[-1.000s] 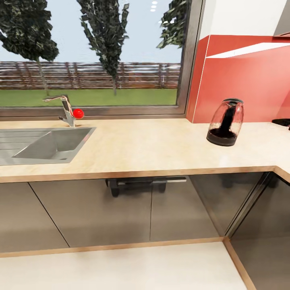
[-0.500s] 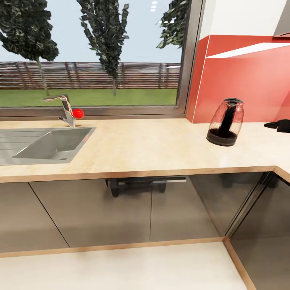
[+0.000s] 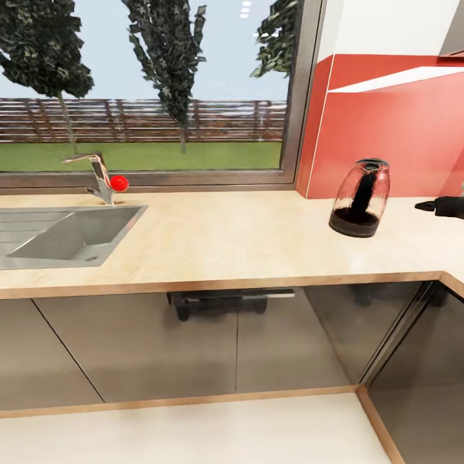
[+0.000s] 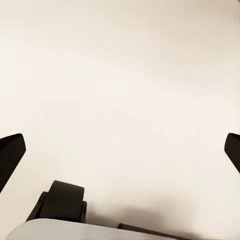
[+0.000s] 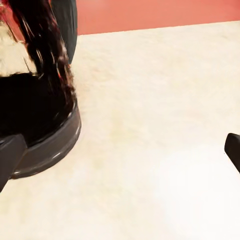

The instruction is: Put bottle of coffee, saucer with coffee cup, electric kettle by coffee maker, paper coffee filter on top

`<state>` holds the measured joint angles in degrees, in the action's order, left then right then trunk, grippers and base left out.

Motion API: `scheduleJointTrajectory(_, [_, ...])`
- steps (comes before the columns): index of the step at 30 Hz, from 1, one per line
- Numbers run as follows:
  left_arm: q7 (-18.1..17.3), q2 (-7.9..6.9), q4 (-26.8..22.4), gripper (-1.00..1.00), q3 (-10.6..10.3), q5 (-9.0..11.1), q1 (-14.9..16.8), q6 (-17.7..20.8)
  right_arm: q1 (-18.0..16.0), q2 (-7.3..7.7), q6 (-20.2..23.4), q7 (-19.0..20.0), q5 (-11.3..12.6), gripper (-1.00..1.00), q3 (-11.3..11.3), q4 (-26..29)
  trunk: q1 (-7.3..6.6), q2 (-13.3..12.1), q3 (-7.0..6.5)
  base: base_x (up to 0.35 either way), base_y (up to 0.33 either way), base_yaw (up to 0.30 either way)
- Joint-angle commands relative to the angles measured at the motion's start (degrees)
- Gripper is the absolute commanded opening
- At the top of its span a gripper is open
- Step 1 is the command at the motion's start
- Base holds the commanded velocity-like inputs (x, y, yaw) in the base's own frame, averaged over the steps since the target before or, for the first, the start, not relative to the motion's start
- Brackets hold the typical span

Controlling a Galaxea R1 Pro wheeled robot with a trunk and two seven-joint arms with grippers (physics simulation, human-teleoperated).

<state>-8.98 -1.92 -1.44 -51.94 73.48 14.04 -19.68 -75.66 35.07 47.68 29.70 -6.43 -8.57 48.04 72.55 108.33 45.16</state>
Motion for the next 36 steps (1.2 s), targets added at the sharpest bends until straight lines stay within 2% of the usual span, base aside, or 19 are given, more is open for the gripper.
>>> scheduleJointTrajectory(1, [-0.3,-0.01,0.0,1.0,-0.4,0.6,0.0,-0.1,0.0,-0.01,0.1,0.5,-0.6,1.0,-0.1,0.0,0.01,0.0,0.05,0.226,-0.157,0.0])
scheduleJointTrajectory(25, [-0.3,-0.01,0.0,1.0,-0.4,0.6,0.0,-0.1,0.0,-0.06,0.1,0.5,-0.3,1.0,-0.1,0.0,0.01,0.0,0.05,0.253,-0.179,0.0])
scheduleJointTrajectory(36, [-0.3,-0.01,0.0,1.0,-0.4,0.6,0.0,-0.1,0.1,-0.09,0.1,0.6,-0.2,1.0,-0.1,-0.2,0.01,0.0,0.05,0.14,-0.103,0.0])
